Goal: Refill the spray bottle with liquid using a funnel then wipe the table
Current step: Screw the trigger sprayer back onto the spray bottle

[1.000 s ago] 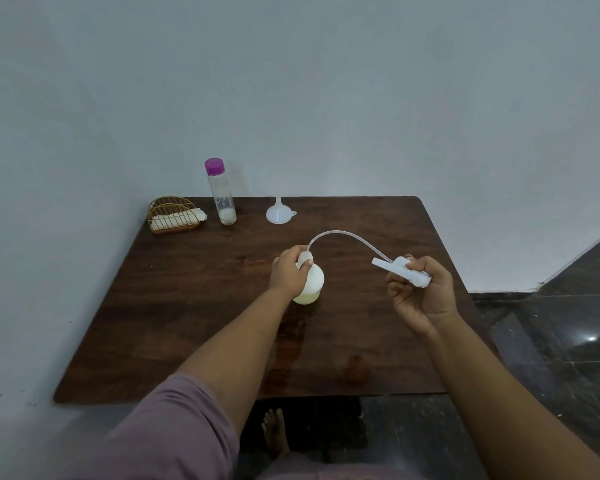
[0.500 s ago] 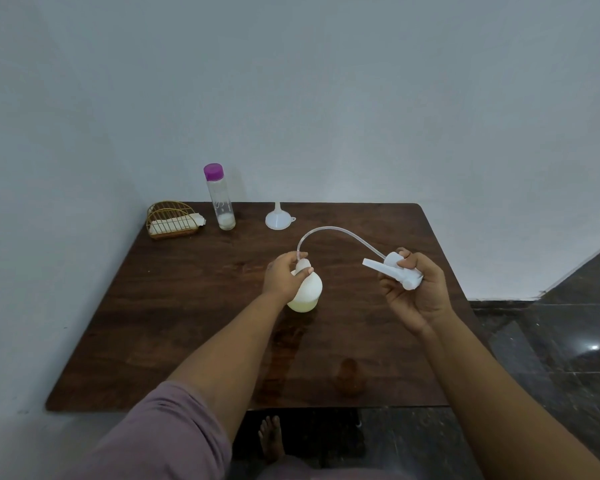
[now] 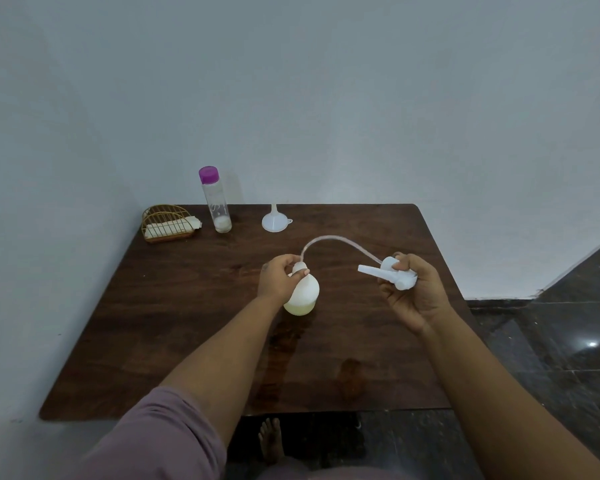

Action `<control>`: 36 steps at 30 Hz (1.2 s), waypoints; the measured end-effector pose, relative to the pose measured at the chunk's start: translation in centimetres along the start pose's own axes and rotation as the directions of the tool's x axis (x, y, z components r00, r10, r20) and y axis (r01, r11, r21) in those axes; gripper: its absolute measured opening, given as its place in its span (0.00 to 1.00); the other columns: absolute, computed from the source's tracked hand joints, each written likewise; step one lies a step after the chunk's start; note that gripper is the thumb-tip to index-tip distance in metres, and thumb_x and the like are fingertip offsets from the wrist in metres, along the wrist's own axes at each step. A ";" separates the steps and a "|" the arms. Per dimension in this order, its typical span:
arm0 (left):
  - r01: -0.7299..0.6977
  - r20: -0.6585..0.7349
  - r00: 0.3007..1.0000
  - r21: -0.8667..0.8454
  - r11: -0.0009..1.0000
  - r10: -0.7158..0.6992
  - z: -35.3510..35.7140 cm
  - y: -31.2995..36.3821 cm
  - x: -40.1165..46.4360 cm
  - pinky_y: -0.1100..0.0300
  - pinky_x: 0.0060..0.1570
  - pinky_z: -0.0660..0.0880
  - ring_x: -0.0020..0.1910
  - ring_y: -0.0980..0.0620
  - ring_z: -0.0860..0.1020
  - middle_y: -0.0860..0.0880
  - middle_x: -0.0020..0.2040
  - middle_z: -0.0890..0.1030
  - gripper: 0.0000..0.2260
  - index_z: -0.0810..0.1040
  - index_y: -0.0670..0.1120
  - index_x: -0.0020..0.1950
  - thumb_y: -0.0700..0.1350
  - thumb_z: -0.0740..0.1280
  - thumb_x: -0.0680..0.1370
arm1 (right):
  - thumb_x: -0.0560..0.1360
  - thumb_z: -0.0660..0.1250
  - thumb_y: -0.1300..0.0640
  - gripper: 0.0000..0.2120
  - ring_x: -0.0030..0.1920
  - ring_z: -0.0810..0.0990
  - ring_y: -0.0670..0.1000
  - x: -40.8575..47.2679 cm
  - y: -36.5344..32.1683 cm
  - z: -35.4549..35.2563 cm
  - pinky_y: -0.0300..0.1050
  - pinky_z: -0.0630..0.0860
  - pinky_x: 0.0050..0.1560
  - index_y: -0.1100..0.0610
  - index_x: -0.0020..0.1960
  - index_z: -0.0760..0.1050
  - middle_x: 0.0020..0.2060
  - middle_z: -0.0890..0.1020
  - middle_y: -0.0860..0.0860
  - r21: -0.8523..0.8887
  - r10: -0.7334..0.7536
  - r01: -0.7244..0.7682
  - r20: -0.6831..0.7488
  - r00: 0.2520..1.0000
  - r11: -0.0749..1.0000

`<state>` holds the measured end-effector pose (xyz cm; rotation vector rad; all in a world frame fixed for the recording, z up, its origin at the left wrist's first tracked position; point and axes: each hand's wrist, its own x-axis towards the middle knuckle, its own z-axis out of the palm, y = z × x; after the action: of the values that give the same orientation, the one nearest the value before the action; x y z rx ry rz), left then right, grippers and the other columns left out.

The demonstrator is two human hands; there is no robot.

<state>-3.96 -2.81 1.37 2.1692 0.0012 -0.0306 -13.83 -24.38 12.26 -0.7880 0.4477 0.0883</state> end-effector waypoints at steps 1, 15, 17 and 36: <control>-0.005 0.002 1.000 0.004 1.000 0.005 0.0 0.0 -0.1 0.53 0.58 0.77 0.58 0.50 0.77 0.49 0.61 0.81 0.16 0.79 0.47 0.62 0.47 0.73 0.75 | 0.72 0.58 0.67 0.08 0.33 0.74 0.48 0.2 0.1 0.0 0.36 0.72 0.25 0.59 0.39 0.72 0.38 0.73 0.53 -0.059 0.014 -0.016 -0.031 0.999 0.998; 0.010 0.098 0.995 -0.110 0.994 0.001 -0.2 -1.3 0.5 0.51 0.60 0.77 0.57 0.51 0.78 0.51 0.59 0.81 0.16 0.79 0.49 0.61 0.45 0.74 0.74 | 0.73 0.69 0.61 0.17 0.49 0.77 0.54 6.2 3.4 5.6 0.45 0.73 0.45 0.55 0.61 0.71 0.52 0.79 0.54 -0.846 -0.274 0.465 0.527 0.805 -0.262; 0.056 0.121 0.992 -0.191 0.980 -0.034 -0.1 -1.9 0.6 0.49 0.59 0.77 0.56 0.52 0.78 0.52 0.57 0.81 0.16 0.79 0.49 0.61 0.46 0.74 0.74 | 0.74 0.66 0.61 0.17 0.48 0.77 0.55 7.5 3.8 7.3 0.47 0.74 0.44 0.56 0.62 0.69 0.50 0.80 0.54 -0.808 -0.178 0.486 0.560 0.809 -0.334; -0.054 0.134 0.985 -0.342 0.938 0.106 -0.1 -4.2 0.2 0.48 0.54 0.78 0.54 0.53 0.80 0.59 0.50 0.82 0.14 0.76 0.63 0.51 0.50 0.73 0.69 | 0.77 0.58 0.64 0.07 0.33 0.72 0.48 12.0 9.6 11.1 0.39 0.67 0.31 0.60 0.42 0.72 0.33 0.71 0.49 -0.816 0.015 0.139 0.158 0.987 -0.560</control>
<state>-3.81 -0.39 -2.06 1.8160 -0.1590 -0.1383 -1.32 -10.84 7.66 -2.9067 -0.0038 0.4951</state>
